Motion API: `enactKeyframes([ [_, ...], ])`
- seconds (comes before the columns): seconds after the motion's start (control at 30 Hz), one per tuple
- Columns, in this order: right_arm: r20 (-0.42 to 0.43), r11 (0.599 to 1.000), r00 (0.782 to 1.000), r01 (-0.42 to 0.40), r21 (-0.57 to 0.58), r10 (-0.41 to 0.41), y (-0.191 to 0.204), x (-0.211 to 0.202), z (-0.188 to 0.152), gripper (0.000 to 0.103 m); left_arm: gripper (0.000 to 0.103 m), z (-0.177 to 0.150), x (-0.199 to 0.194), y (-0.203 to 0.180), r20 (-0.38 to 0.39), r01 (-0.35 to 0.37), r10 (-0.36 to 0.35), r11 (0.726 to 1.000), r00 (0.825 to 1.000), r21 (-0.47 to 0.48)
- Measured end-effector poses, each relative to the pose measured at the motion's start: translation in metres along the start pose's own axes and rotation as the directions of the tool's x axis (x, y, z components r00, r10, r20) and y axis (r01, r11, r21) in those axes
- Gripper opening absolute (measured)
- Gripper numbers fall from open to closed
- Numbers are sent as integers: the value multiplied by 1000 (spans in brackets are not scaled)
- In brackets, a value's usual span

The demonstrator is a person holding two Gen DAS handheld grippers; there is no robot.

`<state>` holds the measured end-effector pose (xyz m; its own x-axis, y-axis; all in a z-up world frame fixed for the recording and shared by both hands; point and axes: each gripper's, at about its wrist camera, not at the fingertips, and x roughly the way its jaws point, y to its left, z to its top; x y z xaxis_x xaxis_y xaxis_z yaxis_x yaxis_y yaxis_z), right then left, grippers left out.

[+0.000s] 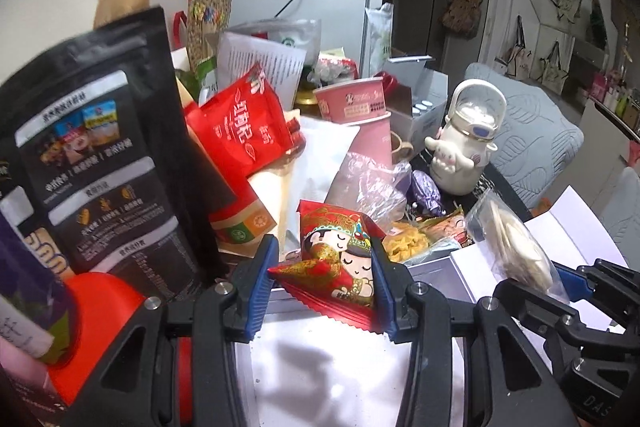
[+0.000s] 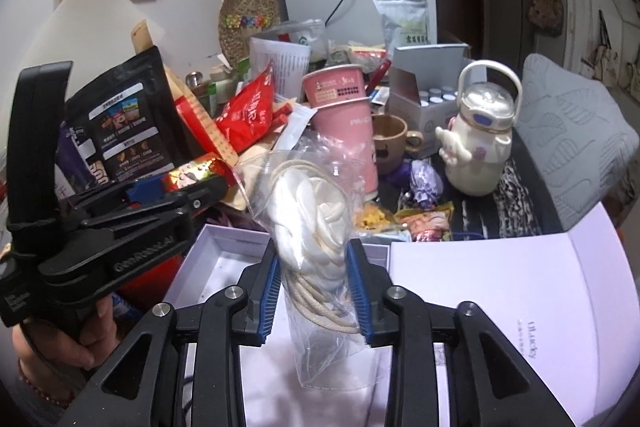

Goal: Organize soft objects
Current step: 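Open the right tool over the box while the left tool drops the red packet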

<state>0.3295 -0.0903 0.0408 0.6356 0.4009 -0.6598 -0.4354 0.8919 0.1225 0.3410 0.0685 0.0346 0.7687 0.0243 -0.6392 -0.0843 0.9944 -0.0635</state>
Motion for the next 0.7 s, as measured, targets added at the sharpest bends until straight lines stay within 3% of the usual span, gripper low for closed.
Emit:
enactKeyframes([
  [0.17, -18, 1000, 1000, 0, 24, 0, -3, 7, 0, 40, 48, -1, 14, 3, -83, -11, 9, 1000, 996, -17],
  [0.3, -27, 1000, 1000, 10, 30, -9, -5, 5, -2, 42, 49, -2, 15, 5, -102, -40, 38, 999, 994, -20],
  [0.7, -2, 999, 999, 45, 9, -45, 2, -18, 1, 44, 49, 5, -17, -2, -53, -46, 47, 999, 997, 5],
])
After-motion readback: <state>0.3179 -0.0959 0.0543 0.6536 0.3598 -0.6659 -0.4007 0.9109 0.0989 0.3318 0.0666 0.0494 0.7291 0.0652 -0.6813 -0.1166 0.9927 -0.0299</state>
